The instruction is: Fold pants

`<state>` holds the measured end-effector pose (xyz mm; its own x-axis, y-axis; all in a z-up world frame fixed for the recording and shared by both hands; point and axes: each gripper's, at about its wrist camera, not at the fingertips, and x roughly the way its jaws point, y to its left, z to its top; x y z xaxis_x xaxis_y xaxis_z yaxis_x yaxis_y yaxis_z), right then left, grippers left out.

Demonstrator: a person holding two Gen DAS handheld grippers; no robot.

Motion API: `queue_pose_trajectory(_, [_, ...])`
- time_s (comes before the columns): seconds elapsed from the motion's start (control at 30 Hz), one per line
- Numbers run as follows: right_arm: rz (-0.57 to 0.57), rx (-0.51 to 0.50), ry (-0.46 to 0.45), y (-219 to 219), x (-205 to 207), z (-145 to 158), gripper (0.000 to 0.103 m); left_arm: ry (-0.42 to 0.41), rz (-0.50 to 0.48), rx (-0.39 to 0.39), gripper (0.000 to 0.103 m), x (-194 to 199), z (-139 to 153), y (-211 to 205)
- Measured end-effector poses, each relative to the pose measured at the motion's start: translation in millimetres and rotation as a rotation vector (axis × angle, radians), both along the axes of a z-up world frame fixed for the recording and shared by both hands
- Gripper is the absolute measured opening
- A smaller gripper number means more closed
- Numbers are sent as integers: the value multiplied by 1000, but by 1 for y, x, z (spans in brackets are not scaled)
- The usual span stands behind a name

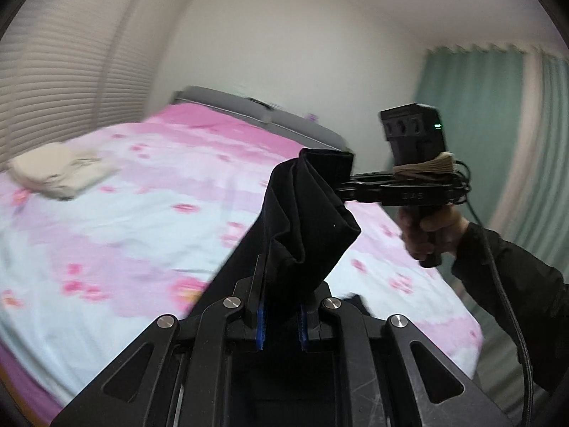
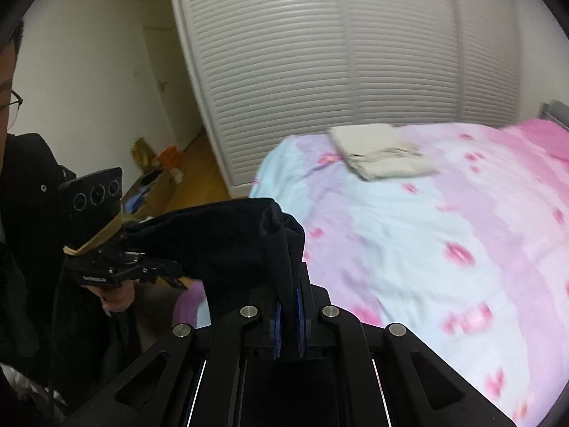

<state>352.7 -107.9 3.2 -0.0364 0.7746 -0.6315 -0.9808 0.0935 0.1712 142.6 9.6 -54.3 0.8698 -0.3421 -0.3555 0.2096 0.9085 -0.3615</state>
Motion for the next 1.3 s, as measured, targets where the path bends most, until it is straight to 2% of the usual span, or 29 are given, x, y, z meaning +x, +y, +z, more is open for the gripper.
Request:
queue_pose_trajectory(0.1, [-70, 17, 10, -71, 3, -11, 7, 25, -105, 16, 15, 7, -10, -61])
queue_pose_trajectory(0.27, [-166, 54, 37, -172, 8, -57, 7, 27, -230, 95, 15, 13, -52, -158])
queue_pose_trajectory(0.47, [-230, 28, 80, -250, 13, -128, 7, 130, -281, 158, 16, 27, -110, -225])
queue_pose_trajectory(0.6, [-262, -12, 127, -272, 18, -179, 8, 188, -305, 195, 18, 27, -140, -259])
queue_pose_trajectory(0.67, [-269, -14, 149, -285, 19, -196, 9, 201, -316, 214, 24, 24, -151, -269])
queue_pose_trajectory(0.73, [-281, -16, 143, -290, 19, -207, 16, 206, -322, 224, 31, 20, -155, -278])
queue_pose_trajectory(0.77, [-291, -18, 139, -294, 21, -212, 25, 202, -322, 232, 33, 17, -156, -282])
queue_pose_trajectory(0.83, [-313, -22, 151, -304, 24, -216, 30, 207, -329, 233, 48, 14, -153, -286])
queue_pose_trajectory(0.87, [-324, -26, 151, -309, 24, -215, 34, 210, -334, 225, 51, 11, -151, -283])
queue_pose_trajectory(0.93, [-360, -55, 148, -312, 21, -212, 44, 210, -337, 210, 65, 6, -140, -282])
queue_pose_trajectory(0.97, [-385, -73, 147, -314, 19, -210, 53, 205, -337, 204, 67, 3, -136, -281])
queue_pose_trajectory(1.0, [-411, -87, 151, -316, 19, -210, 56, 201, -337, 203, 69, 1, -131, -280])
queue_pose_trajectory(1.17, [-560, -126, 223, -336, 7, -200, 56, 201, -362, 199, 74, -10, -103, -266])
queue_pose_trajectory(1.23, [-644, -131, 270, -346, -1, -201, 56, 209, -345, 200, 80, -8, -96, -250])
queue_pose_trajectory(1.3, [-723, -85, 360, -358, -10, -204, 57, 221, -328, 200, 80, -5, -95, -234])
